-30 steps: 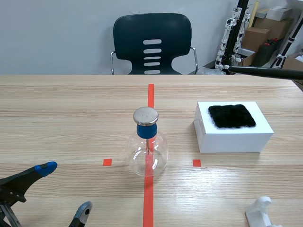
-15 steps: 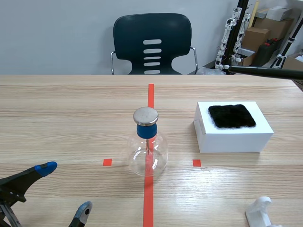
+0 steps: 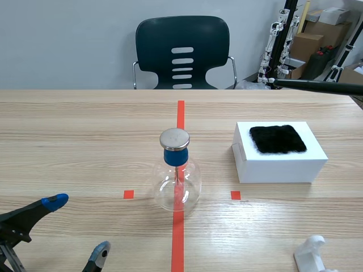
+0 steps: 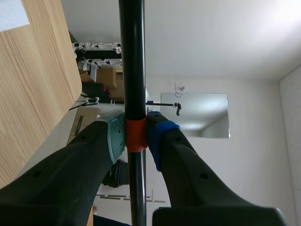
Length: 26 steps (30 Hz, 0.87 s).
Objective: Do the electroscope experiment. move the rod toward and away from the electroscope
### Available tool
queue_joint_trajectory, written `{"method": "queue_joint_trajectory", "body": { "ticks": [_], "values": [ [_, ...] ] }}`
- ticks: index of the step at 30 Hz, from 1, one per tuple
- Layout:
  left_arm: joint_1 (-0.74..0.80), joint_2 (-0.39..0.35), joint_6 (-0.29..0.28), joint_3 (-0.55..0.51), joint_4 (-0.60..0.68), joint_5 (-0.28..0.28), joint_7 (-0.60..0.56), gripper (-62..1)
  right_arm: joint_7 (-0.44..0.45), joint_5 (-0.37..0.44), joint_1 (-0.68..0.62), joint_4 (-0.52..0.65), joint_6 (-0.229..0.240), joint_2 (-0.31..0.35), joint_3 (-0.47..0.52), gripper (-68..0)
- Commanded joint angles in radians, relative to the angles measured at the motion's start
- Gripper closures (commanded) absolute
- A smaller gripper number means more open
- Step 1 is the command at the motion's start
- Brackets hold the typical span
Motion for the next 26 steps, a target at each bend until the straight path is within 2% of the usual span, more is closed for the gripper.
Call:
{"method": "queue_joint_trajectory", "body": {
  "ticks": [1, 26],
  "values": [
    [0.0, -0.001, -0.003, -0.001, 0.011, -0.006, -0.021, -62.3, 0.0, 0.011, 0.012, 0.01, -0.014, 0.016, 0.007, -3.3],
    [0.0, -0.001, -0.003, -0.001, 0.011, -0.006, -0.021, -62.3, 0.0, 0.011, 0.012, 0.01, 0.005, 0.016, 0.007, -3.3]
  ]
}}
